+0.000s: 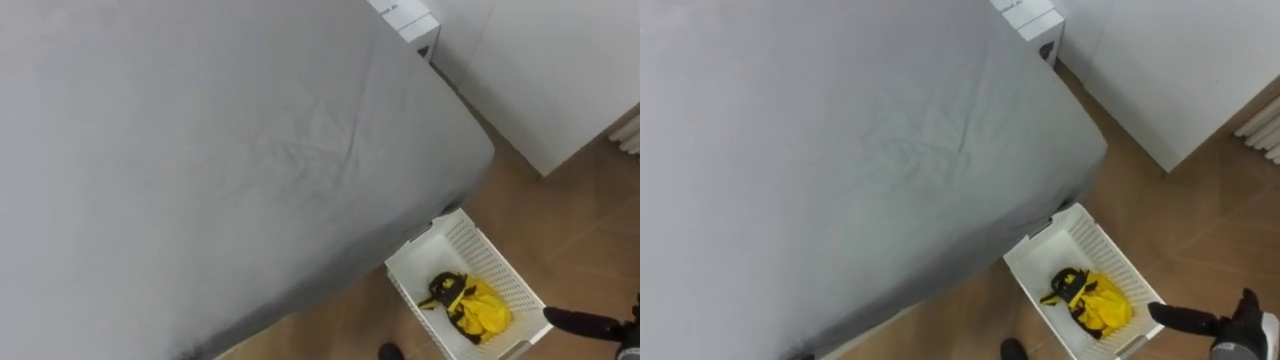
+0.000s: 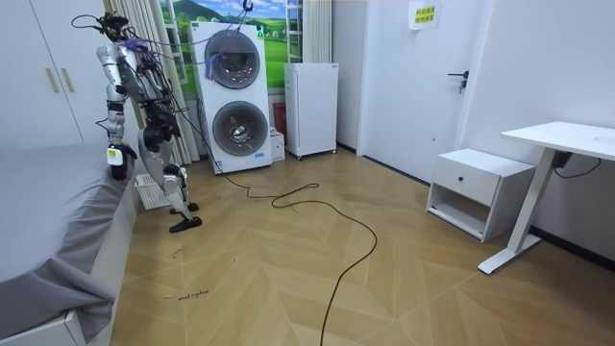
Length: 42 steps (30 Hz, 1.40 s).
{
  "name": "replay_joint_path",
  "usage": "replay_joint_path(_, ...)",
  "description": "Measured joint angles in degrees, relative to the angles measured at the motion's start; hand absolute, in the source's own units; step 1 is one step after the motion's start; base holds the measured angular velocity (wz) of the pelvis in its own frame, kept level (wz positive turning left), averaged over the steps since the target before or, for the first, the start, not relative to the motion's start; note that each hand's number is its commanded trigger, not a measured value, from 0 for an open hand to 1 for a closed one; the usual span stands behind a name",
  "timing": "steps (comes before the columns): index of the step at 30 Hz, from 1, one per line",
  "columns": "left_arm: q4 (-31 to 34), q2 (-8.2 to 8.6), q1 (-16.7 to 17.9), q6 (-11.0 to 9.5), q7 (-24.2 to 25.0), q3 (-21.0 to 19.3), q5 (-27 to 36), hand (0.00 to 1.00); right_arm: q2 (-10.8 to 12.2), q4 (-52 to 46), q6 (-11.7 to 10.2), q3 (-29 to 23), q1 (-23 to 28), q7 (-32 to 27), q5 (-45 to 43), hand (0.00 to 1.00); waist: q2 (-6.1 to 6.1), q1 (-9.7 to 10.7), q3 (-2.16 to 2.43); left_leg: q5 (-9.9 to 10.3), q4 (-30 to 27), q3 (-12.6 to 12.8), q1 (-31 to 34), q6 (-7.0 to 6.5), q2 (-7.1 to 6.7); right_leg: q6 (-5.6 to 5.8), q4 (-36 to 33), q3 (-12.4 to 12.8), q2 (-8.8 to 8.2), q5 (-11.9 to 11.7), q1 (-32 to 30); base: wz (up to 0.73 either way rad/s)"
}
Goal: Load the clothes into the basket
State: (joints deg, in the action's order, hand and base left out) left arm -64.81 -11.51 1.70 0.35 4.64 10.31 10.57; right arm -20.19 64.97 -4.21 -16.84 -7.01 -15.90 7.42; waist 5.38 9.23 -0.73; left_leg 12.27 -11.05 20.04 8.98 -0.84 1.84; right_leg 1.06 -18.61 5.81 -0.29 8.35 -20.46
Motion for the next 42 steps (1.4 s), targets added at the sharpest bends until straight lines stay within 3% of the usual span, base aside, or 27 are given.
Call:
replay_joint_path(4, 0.18, -0.31, 1.08, -0.02, 0.11, -0.04, -0.04, 0.0, 1.37, 0.04, 0.07, 2.12, 2.55, -0.08, 4.76, 0.0, -1.43, -0.32, 0.37, 0.0, 0.11, -1.45, -2.9, 0.05, 0.39, -0.12, 2.75, -2.64, -0.28, 0.05, 5.32, 0.34)
replay_joint_path(11, 1.84, -1.12, 3.28, -0.17, 0.46, -2.14, -2.4, 0.0, 4.44, 0.06, 0.1, 2.83, 5.4, 0.66, 10.29, 0.0, -2.37, -1.74, 0.79, 0.01, 0.47, -4.23, -6.78, 0.07, 0.5, -0.05, 7.01, -6.29, -0.75, -0.16, 12.67, 0.3)
replay_joint_path(13, 2.06, -0.94, 4.1, -0.43, 0.47, -3.62, -2.36, 0.0, 5.3, 0.39, 0.12, 3.2, 6.03, 1.9, 12.83, 0.0, -2.89, -1.88, 0.6, -0.02, 1.05, -4.88, -8.0, 0.13, 0.48, -0.05, 7.91, -7.64, -0.86, -0.16, 14.51, 0.33)
replay_joint_path(16, 3.12, -0.6, 5.63, -0.5, -0.2, -5.83, -4.21, 0.0, 7.16, 0.56, 0.48, 3.88, 7.03, 3.94, 17.33, 0.0, -3.55, -2.46, 0.7, -0.13, 1.63, -6.01, -9.43, 0.31, 0.44, -0.15, 8.25, -8.54, -0.91, 0.17, 16.37, 0.2)
replay_joint_path(18, 3.14, 0.01, 5.51, -0.51, -1.02, -7.4, -6.06, 0.0, 8.86, 0.65, 0.59, 4.4, 8.77, 5.29, 17.71, 0.0, -4.3, -3.24, 1.07, -0.16, 1.61, -6.86, -9.6, 0.36, 0.43, -0.2, 8.97, -9.87, -1.03, 0.19, 17.46, 0.31)
replay_joint_path(22, 2.91, 2.16, 6.38, -0.79, -2.73, -10.09, -7.03, 0.0, 11.04, 1.86, 0.59, 4.9, 10.13, 7.25, 17.05, 0.0, -5.0, -3.81, 0.73, -0.16, 1.65, -9.35, -10.53, 0.36, -0.05, -0.03, 9.68, -12.34, -1.62, 0.53, 19.99, 0.32)
replay_joint_path(25, 2.93, 2.24, 6.53, -1.0, -3.1, -10.09, -7.05, 0.0, 11.44, 2.96, 0.58, 7.04, 10.41, 8.84, 16.62, 0.0, -5.56, -3.8, 0.64, -0.15, 1.64, -10.26, -10.76, 0.36, -0.24, 0.18, 9.98, -13.69, -1.88, 0.71, 20.82, 0.3)
replay_joint_path(31, 2.92, 2.38, 6.82, -1.19, -4.31, -10.26, -7.0, 0.0, 12.27, 6.83, 1.92, 11.96, 10.45, 11.92, 14.59, 0.0, -6.56, -5.79, 0.45, -0.17, 1.48, -13.54, -10.59, 0.31, -0.89, 0.48, 10.0, -16.76, -2.6, 1.01, 22.21, 0.25)
replay_joint_path(42, 2.9, 3.92, 6.93, -2.57, -5.78, -10.08, -7.76, 0.0, 12.54, 8.06, 1.89, 19.51, 9.47, 14.76, 4.61, 0.0, -5.53, -8.22, 0.21, -0.18, 1.47, -16.69, -10.57, 0.26, -1.63, 0.7, 10.95, -17.19, -2.79, 1.44, 24.25, 0.15)
